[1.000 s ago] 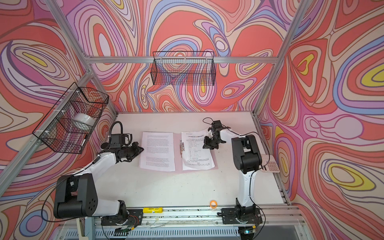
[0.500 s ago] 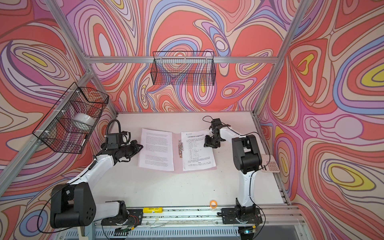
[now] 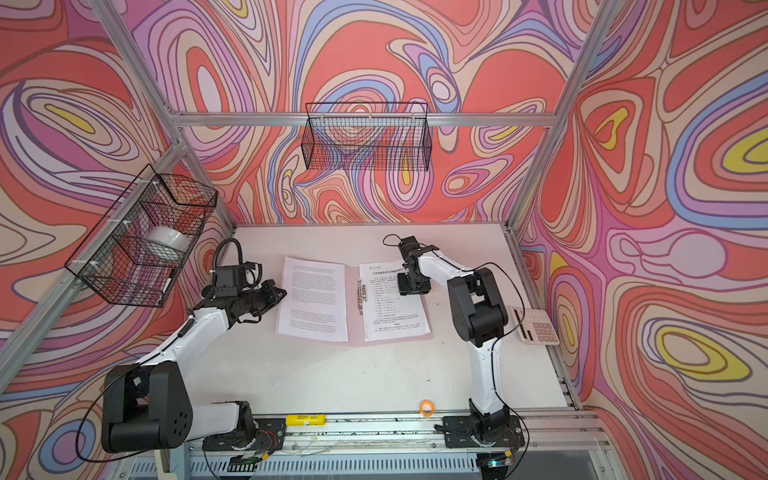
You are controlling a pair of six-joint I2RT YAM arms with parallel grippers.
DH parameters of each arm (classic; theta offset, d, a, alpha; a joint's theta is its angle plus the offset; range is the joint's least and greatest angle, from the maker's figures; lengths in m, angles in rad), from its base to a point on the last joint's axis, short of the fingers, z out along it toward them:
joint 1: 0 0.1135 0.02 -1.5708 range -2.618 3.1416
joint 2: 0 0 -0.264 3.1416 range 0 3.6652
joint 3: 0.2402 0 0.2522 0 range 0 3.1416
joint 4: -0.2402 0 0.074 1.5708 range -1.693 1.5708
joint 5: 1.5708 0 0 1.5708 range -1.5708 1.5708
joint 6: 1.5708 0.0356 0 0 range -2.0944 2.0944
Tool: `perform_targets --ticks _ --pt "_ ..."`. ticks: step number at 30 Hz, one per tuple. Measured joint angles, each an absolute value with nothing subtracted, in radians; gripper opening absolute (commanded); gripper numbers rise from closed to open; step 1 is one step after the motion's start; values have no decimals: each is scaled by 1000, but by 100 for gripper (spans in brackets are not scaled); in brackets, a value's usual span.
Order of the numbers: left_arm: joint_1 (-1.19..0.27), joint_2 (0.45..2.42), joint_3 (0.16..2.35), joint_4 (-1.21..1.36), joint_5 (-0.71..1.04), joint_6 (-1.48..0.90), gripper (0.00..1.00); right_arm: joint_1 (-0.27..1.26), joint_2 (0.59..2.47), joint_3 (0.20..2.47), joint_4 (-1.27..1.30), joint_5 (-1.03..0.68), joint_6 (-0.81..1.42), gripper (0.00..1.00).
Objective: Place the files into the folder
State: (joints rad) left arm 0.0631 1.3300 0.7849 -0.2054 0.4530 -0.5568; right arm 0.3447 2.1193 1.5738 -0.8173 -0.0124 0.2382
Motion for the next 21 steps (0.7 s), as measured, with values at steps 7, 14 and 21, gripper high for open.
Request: perform_targets --ticks 7,14,21 --pt "54 1328 785 -206 457 -553 0 342 2115 1571 -859 36 231 61" --pt "49 1318 785 -206 459 -553 0 342 2113 1569 -866 9 221 62" --pt "45 1314 786 -206 460 -550 0 347 2113 1569 -871 14 222 71"
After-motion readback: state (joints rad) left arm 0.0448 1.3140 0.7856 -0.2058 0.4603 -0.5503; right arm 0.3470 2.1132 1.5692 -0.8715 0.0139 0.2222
